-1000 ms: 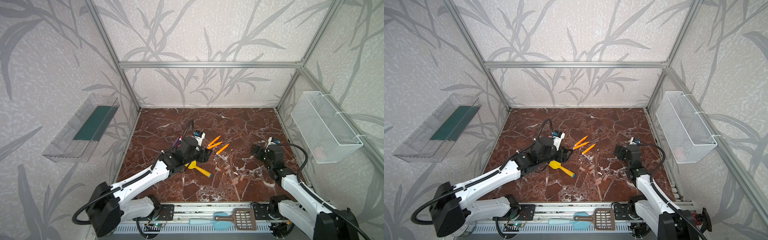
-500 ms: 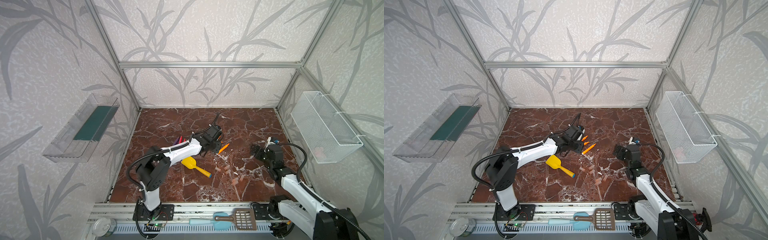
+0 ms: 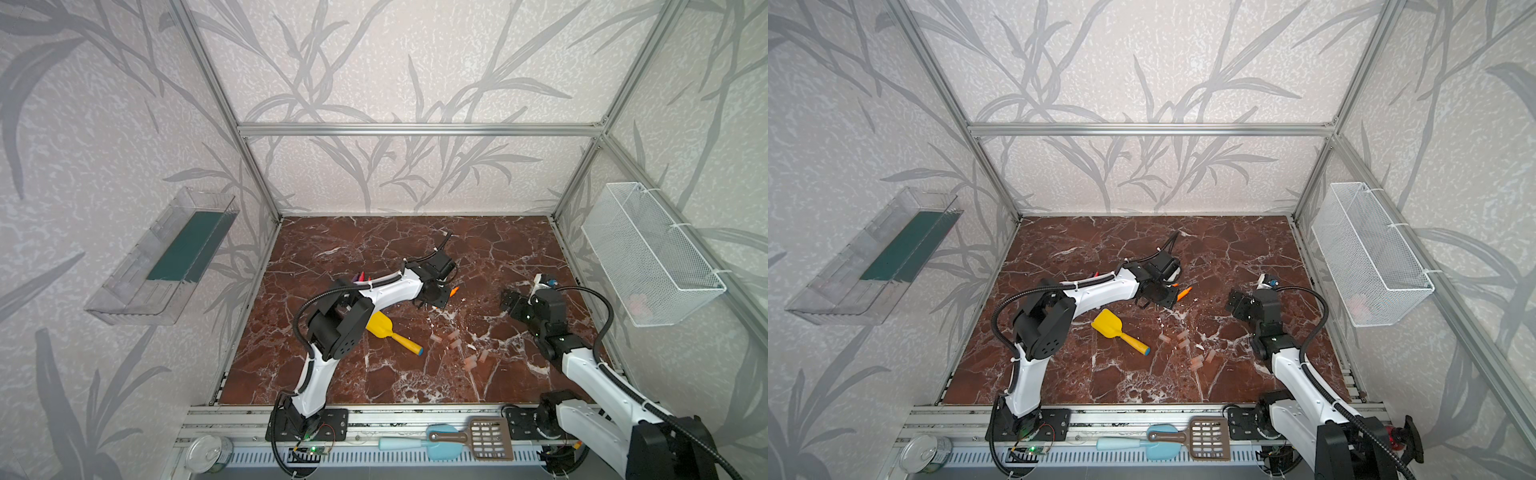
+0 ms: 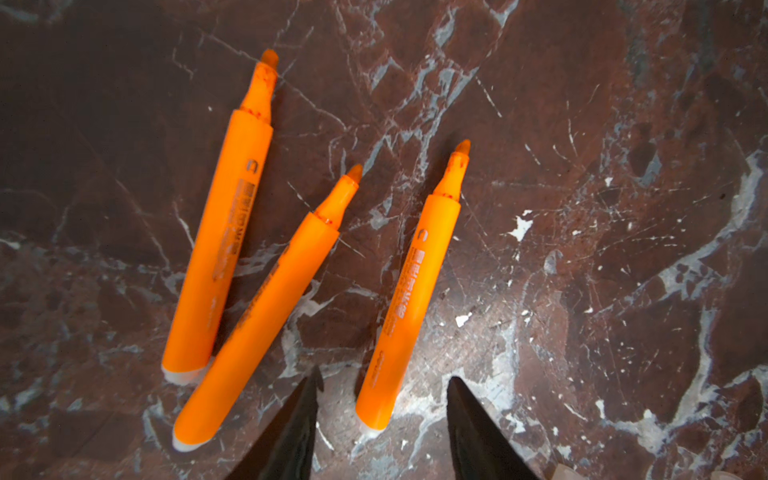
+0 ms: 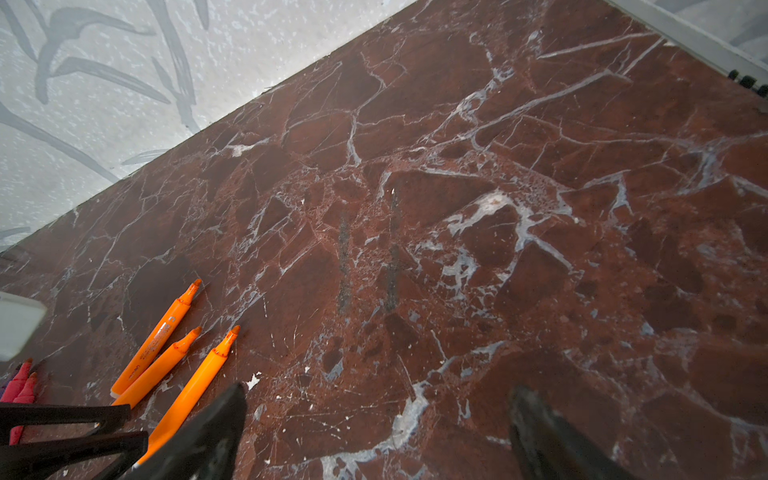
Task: Insert the pens into the pen caps
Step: 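Lower the left gripper and grasp one orange highlighter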
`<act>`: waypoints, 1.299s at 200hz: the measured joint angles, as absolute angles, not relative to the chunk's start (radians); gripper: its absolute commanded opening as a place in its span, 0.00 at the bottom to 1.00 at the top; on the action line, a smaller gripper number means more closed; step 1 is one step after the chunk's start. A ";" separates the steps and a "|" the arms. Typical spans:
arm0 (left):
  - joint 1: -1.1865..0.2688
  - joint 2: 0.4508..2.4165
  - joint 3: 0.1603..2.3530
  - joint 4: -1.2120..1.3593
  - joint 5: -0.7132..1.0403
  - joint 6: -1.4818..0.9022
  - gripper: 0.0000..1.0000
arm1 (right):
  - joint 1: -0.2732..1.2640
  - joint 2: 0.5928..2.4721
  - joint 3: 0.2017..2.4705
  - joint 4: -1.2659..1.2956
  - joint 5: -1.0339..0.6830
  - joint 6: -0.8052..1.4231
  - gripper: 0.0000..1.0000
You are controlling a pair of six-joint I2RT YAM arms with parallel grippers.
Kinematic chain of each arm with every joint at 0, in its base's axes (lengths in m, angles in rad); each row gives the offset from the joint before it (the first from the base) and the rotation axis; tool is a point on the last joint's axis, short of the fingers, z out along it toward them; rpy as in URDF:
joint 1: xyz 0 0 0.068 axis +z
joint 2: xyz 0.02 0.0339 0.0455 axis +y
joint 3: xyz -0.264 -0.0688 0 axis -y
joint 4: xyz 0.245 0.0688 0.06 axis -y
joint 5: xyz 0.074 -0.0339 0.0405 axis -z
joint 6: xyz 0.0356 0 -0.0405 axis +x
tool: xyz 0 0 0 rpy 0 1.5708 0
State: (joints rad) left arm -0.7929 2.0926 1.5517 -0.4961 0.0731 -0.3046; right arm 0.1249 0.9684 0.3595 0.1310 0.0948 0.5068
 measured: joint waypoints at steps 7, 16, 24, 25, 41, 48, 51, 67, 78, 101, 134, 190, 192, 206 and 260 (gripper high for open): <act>-0.793 2.093 1.552 -0.500 0.076 -0.305 0.52 | 0.125 0.968 0.360 0.131 0.094 0.506 0.96; -0.793 2.093 1.552 -0.505 0.079 -0.305 0.51 | 0.125 0.968 0.360 0.131 0.095 0.506 0.96; -0.794 2.093 1.552 -0.506 0.080 -0.304 0.50 | 0.125 0.968 0.359 0.131 0.094 0.507 0.96; -0.794 2.094 1.552 -0.506 0.080 -0.304 0.50 | 0.125 0.968 0.360 0.131 0.095 0.507 0.96; -0.797 2.103 1.557 -0.511 0.080 -0.302 0.47 | 0.125 0.968 0.360 0.131 0.094 0.507 0.96; -0.799 2.110 1.563 -0.515 0.080 -0.300 0.45 | 0.125 0.968 0.360 0.131 0.095 0.507 0.96; -0.800 2.114 1.565 -0.516 0.080 -0.299 0.45 | 0.125 0.968 0.360 0.131 0.094 0.506 0.96; -0.805 2.138 1.579 -0.523 0.080 -0.296 0.44 | 0.125 0.968 0.360 0.131 0.094 0.507 0.96; -0.810 2.154 1.589 -0.531 0.078 -0.294 0.44 | 0.125 0.968 0.360 0.131 0.094 0.507 0.96; -0.822 2.172 1.613 -0.549 0.067 -0.287 0.40 | 0.125 0.968 0.360 0.131 0.095 0.506 0.97; -0.838 2.184 1.632 -0.572 0.041 -0.288 0.31 | 0.125 0.968 0.360 0.131 0.095 0.506 0.96; -0.844 2.183 1.626 -0.572 0.010 -0.288 0.09 | 0.125 0.968 0.360 0.131 0.095 0.507 0.97; -0.844 2.183 1.626 -0.572 0.009 -0.292 0.07 | 0.125 0.968 0.360 0.131 0.095 0.507 0.97; -0.844 2.182 1.626 -0.576 -0.009 -0.302 0.01 | 0.125 0.968 0.360 0.131 0.096 0.508 0.97; -0.847 2.090 1.551 -0.688 -0.078 -0.378 0.00 | 0.125 0.952 0.355 0.135 0.096 0.508 0.99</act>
State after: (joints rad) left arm -0.8474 2.0899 1.5505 -0.6876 -0.0784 -0.3782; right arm 0.1249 0.9520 0.3553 0.1349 0.0956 0.5076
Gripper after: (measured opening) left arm 0.126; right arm 0.980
